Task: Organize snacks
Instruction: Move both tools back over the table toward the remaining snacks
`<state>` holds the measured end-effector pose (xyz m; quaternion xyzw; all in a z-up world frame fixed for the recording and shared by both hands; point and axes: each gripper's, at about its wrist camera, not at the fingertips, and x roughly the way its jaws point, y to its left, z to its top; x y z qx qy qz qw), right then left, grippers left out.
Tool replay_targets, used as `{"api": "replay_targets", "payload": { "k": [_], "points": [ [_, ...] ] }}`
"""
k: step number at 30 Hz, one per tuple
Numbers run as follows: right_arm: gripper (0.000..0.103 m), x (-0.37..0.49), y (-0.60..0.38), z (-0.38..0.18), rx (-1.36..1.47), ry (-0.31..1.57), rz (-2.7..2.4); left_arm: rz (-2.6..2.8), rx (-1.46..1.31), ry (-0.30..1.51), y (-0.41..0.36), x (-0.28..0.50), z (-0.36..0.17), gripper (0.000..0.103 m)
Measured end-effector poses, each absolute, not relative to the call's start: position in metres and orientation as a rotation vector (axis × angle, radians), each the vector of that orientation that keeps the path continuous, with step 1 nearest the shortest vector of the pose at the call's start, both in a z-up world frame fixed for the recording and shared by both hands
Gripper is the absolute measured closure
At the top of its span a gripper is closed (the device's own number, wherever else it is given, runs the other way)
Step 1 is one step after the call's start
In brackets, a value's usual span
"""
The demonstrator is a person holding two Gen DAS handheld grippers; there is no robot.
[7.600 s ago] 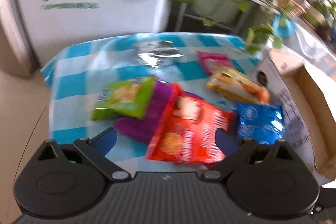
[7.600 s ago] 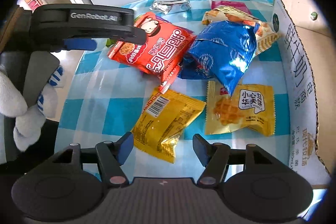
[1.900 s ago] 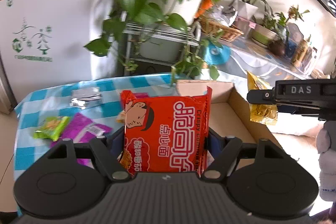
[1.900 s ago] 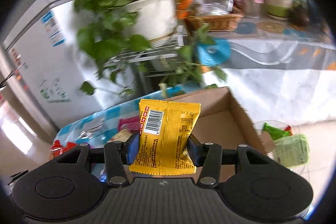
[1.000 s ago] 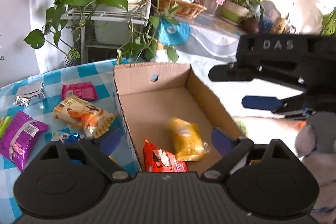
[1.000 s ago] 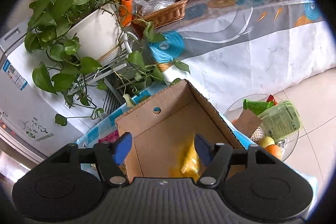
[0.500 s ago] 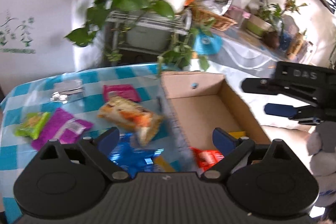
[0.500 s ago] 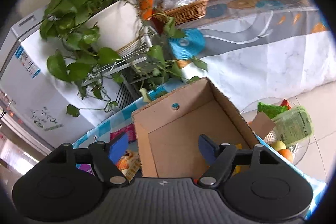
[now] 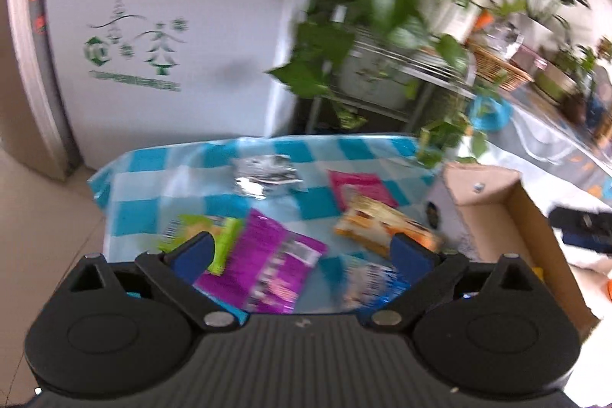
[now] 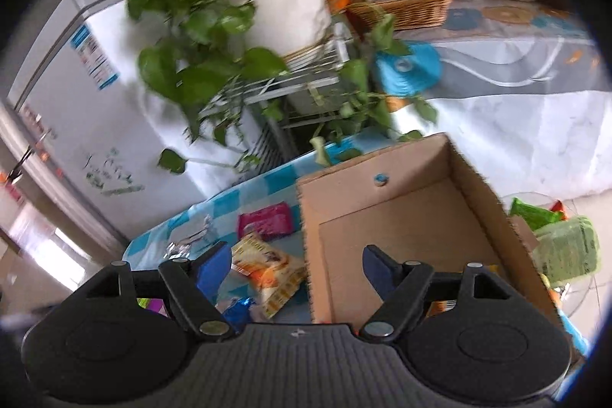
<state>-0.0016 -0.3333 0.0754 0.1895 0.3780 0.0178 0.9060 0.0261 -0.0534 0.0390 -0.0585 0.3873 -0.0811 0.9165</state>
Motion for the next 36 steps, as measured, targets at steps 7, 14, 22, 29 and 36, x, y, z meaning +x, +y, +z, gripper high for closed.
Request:
{"api": "replay_targets", "payload": {
  "k": [7, 14, 22, 29, 36],
  "points": [
    [0.022, 0.004, -0.296, 0.068, 0.28, 0.822, 0.145, -0.091, -0.161, 0.821, -0.011, 0.053, 0.03, 0.004],
    [0.022, 0.008, -0.26, 0.058, 0.13, 0.86, 0.255, -0.042, -0.232, 0.87, 0.015, 0.079, 0.008, 0.004],
    [0.022, 0.011, -0.23, 0.04, -0.003, 0.916, 0.325, -0.075, -0.234, 0.973, 0.014, 0.111, -0.021, 0.004],
    [0.022, 0.016, -0.211, 0.02, -0.123, 0.963, 0.326, -0.064, -0.296, 1.035, 0.021, 0.128, -0.037, 0.004],
    [0.022, 0.014, -0.191, 0.004, -0.178, 1.025, 0.374, -0.017, -0.246, 1.058, 0.016, 0.138, -0.048, 0.004]
  ]
}}
